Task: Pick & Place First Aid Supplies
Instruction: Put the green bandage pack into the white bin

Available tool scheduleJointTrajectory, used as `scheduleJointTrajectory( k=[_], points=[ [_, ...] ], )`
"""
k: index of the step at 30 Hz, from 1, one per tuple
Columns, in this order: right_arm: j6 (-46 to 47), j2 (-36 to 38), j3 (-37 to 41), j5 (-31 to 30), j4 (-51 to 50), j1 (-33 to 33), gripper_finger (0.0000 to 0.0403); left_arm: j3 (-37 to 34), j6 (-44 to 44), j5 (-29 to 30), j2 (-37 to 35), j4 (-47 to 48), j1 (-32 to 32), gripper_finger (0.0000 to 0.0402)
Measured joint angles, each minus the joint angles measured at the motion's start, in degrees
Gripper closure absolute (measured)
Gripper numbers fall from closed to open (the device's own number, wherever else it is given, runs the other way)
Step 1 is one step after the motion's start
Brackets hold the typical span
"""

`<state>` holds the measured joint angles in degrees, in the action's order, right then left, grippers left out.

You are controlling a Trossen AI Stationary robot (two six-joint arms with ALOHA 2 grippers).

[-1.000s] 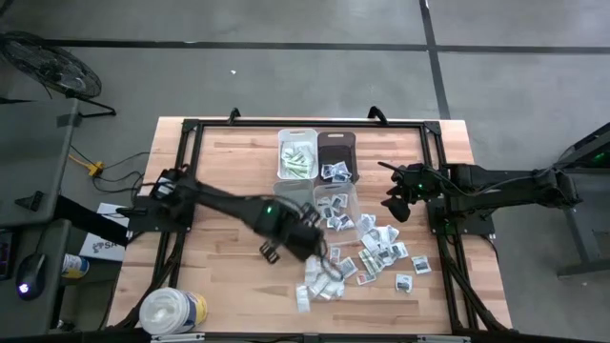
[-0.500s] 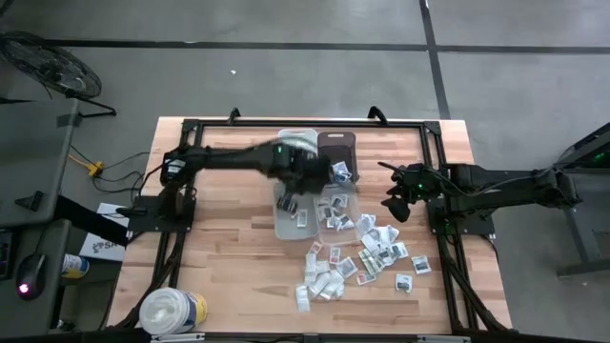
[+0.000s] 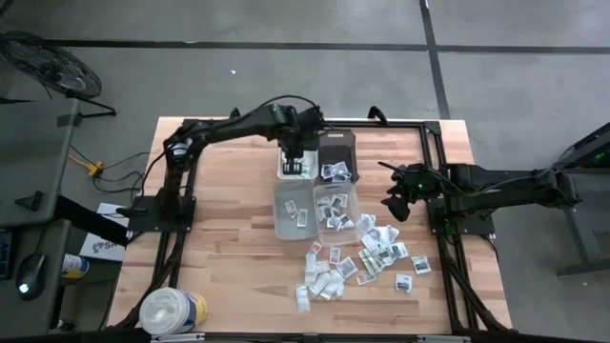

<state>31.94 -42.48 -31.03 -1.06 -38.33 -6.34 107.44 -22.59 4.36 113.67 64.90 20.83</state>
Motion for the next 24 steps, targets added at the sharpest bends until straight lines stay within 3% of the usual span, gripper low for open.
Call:
scheduleJointTrajectory(
  k=[16, 24],
  points=[
    [0.59, 0.0, 0.0, 0.09, 0.02, -0.01, 0.0181, -6.87, 0.63, -2.36, 2.45, -4.05, 2.41, 0.0395],
    [0.59, 0.0, 0.0, 0.13, 0.02, -0.01, 0.0181, -6.5, -0.22, -2.52, 2.34, -4.36, 1.93, 0.0318]
  ],
)
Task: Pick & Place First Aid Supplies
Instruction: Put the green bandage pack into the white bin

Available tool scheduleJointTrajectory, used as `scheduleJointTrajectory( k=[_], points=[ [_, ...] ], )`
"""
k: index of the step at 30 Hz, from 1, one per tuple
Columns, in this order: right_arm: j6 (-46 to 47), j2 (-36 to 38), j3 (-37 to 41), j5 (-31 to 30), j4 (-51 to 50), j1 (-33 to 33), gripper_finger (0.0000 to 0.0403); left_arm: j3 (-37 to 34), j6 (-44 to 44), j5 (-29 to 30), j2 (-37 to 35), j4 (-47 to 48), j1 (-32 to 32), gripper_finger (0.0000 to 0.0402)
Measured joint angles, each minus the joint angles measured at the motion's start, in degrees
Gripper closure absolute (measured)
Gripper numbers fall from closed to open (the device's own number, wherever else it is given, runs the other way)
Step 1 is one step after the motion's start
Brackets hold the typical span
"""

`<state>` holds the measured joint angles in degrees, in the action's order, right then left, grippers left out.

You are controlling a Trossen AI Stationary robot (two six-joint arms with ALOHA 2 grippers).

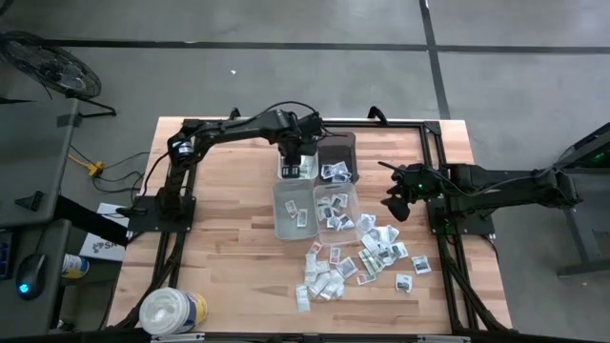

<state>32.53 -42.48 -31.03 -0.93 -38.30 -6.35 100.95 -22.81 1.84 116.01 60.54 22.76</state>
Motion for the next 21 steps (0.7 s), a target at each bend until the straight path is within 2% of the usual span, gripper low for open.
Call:
scheduleJointTrajectory(
  k=[4, 7, 14, 21],
  points=[
    [0.0, 0.0, 0.0, 0.02, 0.0, 0.0, 0.0181, 0.78, -0.04, -1.61, 0.0, 1.59, 0.0, 0.0274],
    [0.0, 0.01, 0.0, 0.07, 0.0, 0.0, 0.0181, 2.36, -0.04, -2.53, 0.0, 4.16, 0.02, 0.0257],
    [-0.37, 0.0, 0.0, 0.18, 0.0, 0.0, 0.0181, 7.04, -0.53, -4.75, -0.35, 11.93, -1.72, 0.0253],
    [-0.44, 0.0, 0.0, 0.15, -0.01, 0.02, 0.0181, 7.48, -0.37, -4.8, -3.52, 16.69, -10.48, 0.0253]
  ],
)
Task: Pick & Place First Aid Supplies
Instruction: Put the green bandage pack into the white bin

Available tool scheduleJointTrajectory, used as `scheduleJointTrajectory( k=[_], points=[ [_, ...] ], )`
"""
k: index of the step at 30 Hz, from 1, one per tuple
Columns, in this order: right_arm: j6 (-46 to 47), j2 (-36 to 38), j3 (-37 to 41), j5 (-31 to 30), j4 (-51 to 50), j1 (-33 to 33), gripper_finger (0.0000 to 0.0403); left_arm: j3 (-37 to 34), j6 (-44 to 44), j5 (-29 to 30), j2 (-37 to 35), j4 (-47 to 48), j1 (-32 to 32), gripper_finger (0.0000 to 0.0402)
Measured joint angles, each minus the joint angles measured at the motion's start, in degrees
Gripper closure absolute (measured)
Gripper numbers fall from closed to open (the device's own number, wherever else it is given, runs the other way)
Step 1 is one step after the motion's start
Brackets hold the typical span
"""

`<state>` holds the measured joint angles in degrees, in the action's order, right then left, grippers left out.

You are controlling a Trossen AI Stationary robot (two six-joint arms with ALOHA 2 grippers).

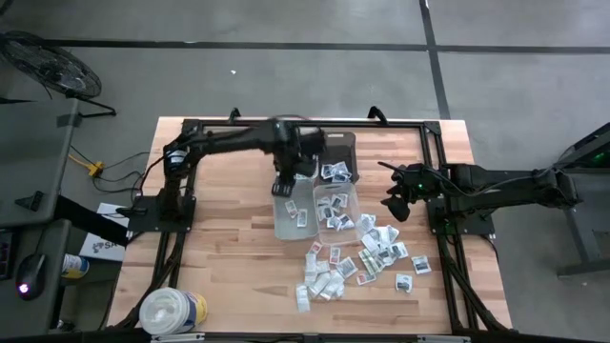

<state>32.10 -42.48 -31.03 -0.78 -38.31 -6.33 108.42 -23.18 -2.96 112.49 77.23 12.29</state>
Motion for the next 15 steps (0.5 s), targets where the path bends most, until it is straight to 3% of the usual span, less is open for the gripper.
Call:
scheduleJointTrajectory(
  k=[9, 15],
  points=[
    [-0.17, 0.01, 0.0, -0.02, 0.01, 0.0, 0.0181, 0.0, 12.28, 1.57, -0.88, -0.87, -16.29, 0.0253],
    [-0.88, 0.0, 0.0, 0.11, -0.01, 0.0, 0.0181, -0.39, 26.97, 10.58, -0.81, -7.24, -27.29, 0.0253]
  ],
)
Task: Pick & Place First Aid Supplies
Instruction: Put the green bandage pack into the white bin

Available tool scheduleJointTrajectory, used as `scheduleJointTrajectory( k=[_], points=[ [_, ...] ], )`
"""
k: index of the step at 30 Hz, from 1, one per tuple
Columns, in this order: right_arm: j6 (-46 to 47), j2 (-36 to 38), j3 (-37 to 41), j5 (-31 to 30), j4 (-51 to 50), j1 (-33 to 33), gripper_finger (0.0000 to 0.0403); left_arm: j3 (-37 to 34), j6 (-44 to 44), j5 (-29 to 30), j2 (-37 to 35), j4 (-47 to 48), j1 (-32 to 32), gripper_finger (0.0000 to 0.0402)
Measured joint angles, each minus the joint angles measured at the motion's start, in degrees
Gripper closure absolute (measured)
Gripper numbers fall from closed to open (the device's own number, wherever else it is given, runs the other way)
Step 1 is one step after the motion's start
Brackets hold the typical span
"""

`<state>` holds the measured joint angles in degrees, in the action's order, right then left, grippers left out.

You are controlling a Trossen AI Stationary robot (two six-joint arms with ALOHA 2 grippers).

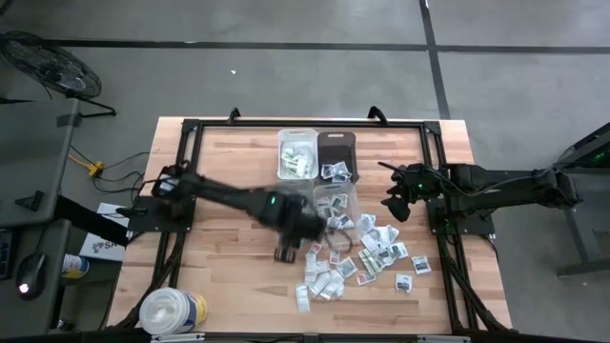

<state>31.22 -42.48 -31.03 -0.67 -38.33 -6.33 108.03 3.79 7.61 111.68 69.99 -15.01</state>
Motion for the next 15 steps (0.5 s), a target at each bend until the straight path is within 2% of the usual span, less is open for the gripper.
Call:
scheduleJointTrajectory(
  k=[8, 15],
  points=[
    [-1.39, 0.02, 0.0, 0.55, 0.0, 0.0, 0.0181, -0.07, 15.61, 6.27, 1.7, -5.27, -10.78, 0.0253],
    [-2.28, 0.09, -0.04, 0.5, 0.2, 0.0, 0.0181, -0.04, 21.24, 3.55, 6.8, -13.47, -14.85, 0.0253]
  ],
)
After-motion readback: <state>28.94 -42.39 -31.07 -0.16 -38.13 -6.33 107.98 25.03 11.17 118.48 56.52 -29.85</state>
